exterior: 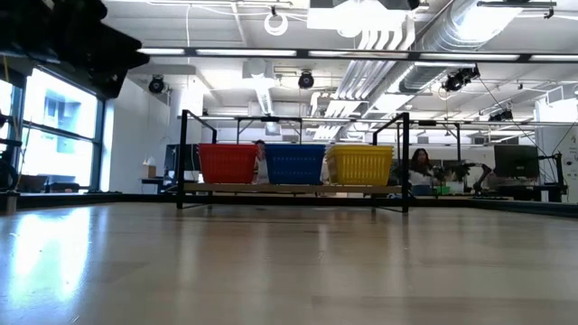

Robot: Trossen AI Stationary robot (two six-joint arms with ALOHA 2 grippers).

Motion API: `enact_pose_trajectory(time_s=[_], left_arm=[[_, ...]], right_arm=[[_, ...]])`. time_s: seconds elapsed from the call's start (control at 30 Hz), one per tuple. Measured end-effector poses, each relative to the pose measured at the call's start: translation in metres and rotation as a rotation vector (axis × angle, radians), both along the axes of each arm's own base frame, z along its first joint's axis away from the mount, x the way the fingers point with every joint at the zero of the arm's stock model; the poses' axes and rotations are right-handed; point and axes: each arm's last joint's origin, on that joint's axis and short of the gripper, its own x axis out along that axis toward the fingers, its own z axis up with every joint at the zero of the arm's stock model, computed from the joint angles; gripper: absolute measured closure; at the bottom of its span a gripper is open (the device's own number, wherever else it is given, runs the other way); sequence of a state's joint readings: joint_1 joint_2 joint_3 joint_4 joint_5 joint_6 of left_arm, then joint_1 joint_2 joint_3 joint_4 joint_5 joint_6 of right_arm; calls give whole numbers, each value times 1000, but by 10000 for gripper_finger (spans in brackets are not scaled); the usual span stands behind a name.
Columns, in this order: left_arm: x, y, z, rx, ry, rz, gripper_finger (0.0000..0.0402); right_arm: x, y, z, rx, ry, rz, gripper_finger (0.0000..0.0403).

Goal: Stack baskets on shelf by color
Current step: Return to Home Position

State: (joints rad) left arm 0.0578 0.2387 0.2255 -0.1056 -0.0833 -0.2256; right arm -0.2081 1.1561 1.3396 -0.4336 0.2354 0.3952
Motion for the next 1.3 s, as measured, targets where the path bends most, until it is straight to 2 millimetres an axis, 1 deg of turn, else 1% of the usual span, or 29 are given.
enact_pose_trajectory(time_s=[0.2, 0.33, 0.4, 0.5, 0.57, 0.63, 0.73, 0.8, 0.93, 1.1, 1.3], left_arm=[[-7, 0, -27, -29, -33, 31, 296], [-6, 0, -41, -38, -36, 21, 296], [-6, 0, -45, -33, -31, 10, 296], [-5, 0, -44, -4, -30, 14, 296], [-5, 1, -46, 0, -10, 28, 296], [-5, 2, -46, -2, -9, 33, 296], [-4, 3, -47, -24, -7, 43, 296], [-4, 3, -46, -27, -7, 43, 296], [-4, 3, -47, 3, 0, 35, 296], [-4, 3, -47, 26, 5, 33, 296], [-4, 3, -47, 20, 4, 34, 296]], right_arm=[[-44, 9, 20, -24, -70, 1, 257], [-79, 15, 28, -85, -57, -25, 257], [-96, 18, 28, -120, -23, -52, 257], [-118, 22, 24, -145, 40, -71, 257], [-127, 23, 19, -149, 69, -79, 257], [-134, 24, 7, -150, 92, -95, 257], [-139, 25, -22, -152, 115, -123, 257], [-141, 25, -43, -149, 102, -130, 257], [-144, 28, -84, -131, 34, -69, 257], [-142, 29, -130, -97, -48, -11, 257], [-136, 29, -175, -107, -120, 17, 257]])
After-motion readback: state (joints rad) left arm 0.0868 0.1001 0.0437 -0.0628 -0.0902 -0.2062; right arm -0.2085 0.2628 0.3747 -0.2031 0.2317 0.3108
